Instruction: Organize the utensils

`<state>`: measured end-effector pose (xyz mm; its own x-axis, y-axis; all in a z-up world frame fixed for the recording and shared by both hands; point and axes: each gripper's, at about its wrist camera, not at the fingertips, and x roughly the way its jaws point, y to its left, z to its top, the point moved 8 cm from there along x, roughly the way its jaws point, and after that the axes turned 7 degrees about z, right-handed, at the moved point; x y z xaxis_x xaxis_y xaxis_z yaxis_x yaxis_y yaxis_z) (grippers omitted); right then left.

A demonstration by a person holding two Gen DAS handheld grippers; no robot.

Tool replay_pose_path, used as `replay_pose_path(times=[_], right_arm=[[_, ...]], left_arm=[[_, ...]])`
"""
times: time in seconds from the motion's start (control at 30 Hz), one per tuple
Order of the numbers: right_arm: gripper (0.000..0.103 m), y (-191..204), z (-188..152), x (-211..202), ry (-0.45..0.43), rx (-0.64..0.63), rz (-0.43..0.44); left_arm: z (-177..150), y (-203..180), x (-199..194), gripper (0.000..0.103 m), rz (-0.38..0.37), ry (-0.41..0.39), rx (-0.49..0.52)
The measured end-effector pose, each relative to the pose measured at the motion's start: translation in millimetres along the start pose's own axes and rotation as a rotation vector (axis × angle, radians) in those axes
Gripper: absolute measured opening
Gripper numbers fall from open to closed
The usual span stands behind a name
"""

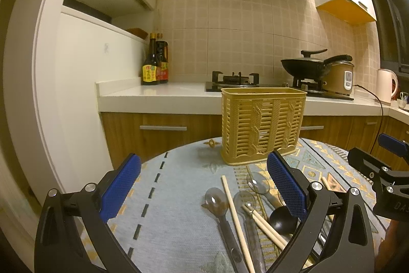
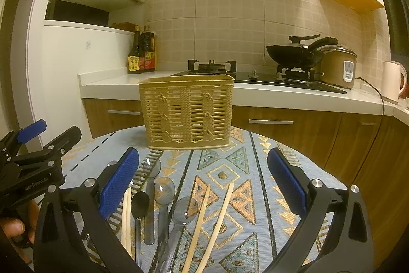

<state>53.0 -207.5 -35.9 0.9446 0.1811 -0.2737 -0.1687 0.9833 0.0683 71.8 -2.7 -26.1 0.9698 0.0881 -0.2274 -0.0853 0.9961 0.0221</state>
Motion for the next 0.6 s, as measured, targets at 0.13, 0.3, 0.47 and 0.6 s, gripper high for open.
replay_pose_path(times=[0.13, 0.3, 0.47, 0.6], right_arm=[[0.096, 0.9, 0.8, -0.7, -0.003, -0.008, -0.001], [0.096, 0.8, 0.9, -0.7, -0.004, -0.007, 0.0], [0.096, 0.7, 1.2, -0.8, -0.004, -0.008, -0.001], [0.096, 0.5, 1.3, -1.1, -0.004, -0.007, 0.0]], left_arm=[[0.1, 0.0, -0.1, 0.096, 0.0, -0.001, 0.0], [0.4, 0.6, 0.3, 0.096, -0.001, 0.002, -0.001], [0.1, 1.1, 0.8, 0.096, 0.0, 0.004, 0.0], [-0.6, 1.0, 0.9, 0.096, 0.0, 0.005, 0.001]])
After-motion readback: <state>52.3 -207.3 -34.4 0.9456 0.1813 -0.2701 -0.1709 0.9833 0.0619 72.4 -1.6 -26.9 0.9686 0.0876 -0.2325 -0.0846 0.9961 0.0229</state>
